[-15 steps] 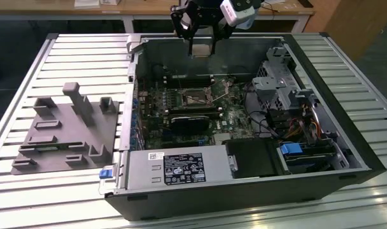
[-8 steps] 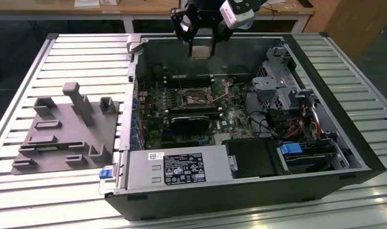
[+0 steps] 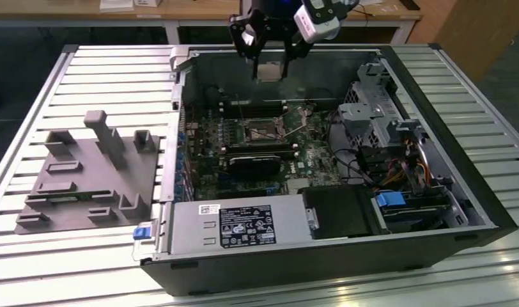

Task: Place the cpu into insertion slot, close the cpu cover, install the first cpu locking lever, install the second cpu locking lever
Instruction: 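Place the cpu into insertion slot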

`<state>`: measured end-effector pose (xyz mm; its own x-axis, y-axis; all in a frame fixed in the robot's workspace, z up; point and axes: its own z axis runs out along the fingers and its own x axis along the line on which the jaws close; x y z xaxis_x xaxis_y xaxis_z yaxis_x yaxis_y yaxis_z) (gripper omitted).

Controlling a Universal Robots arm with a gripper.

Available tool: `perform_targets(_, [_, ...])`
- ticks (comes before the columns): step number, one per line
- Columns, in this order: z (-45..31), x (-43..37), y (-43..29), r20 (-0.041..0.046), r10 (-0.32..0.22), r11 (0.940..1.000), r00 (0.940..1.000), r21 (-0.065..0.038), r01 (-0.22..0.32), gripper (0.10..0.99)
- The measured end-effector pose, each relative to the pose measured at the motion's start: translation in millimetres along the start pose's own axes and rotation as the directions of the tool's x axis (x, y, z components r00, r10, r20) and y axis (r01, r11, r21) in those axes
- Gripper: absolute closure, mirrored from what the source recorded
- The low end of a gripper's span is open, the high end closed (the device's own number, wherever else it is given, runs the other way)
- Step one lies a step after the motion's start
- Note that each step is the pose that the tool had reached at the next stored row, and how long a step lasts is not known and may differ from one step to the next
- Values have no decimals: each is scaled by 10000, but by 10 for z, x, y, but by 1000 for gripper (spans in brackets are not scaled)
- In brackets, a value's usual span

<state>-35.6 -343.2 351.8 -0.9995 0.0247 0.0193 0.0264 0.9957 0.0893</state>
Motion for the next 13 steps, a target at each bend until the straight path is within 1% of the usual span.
perform_targets(13, [95,-2,-9,0,0,10000,10000,0,0,549])
